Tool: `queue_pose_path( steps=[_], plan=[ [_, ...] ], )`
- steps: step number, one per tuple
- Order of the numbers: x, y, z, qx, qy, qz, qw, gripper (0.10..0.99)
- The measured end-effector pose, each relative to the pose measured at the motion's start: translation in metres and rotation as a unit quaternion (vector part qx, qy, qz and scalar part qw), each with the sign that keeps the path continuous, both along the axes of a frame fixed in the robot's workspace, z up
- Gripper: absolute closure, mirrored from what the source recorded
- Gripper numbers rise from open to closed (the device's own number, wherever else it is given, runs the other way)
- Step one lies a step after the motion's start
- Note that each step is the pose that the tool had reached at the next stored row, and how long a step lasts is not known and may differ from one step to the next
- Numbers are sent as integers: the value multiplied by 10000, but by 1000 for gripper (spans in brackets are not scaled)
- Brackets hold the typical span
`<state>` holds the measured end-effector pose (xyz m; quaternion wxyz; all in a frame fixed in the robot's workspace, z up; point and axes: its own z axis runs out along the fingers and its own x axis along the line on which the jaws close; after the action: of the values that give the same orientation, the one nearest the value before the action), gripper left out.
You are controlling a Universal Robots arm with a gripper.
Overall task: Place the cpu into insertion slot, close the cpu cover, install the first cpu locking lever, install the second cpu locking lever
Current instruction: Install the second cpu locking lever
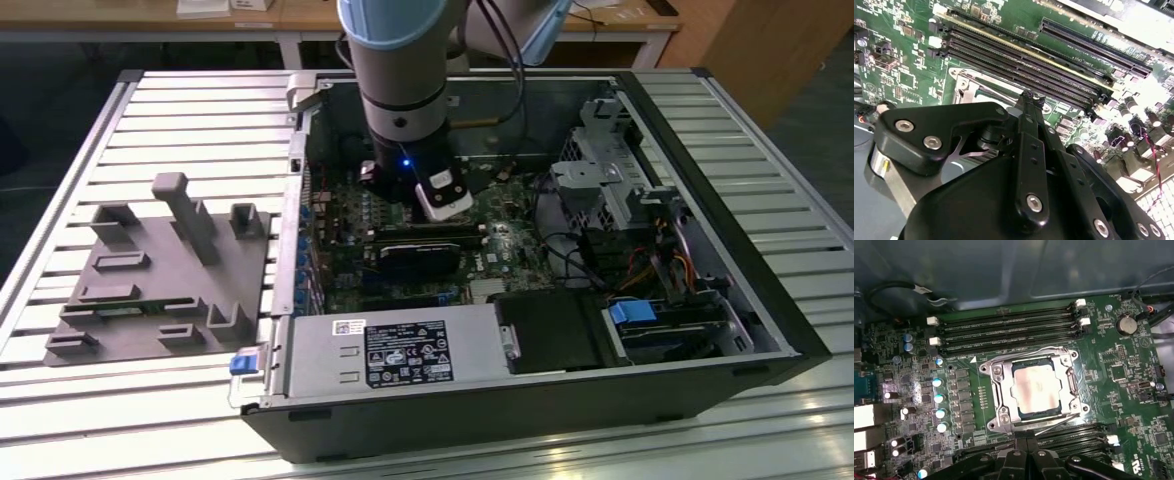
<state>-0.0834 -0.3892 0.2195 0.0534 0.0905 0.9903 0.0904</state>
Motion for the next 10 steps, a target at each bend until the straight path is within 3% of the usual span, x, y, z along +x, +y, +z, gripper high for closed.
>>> queue_pose_path(
  steps=[4, 10],
  plan=[
    [-19, -39, -28, 137, 0, 2, 9999, 984],
    [-48, -69, -91, 257, 0, 3, 9997, 984]
  ],
)
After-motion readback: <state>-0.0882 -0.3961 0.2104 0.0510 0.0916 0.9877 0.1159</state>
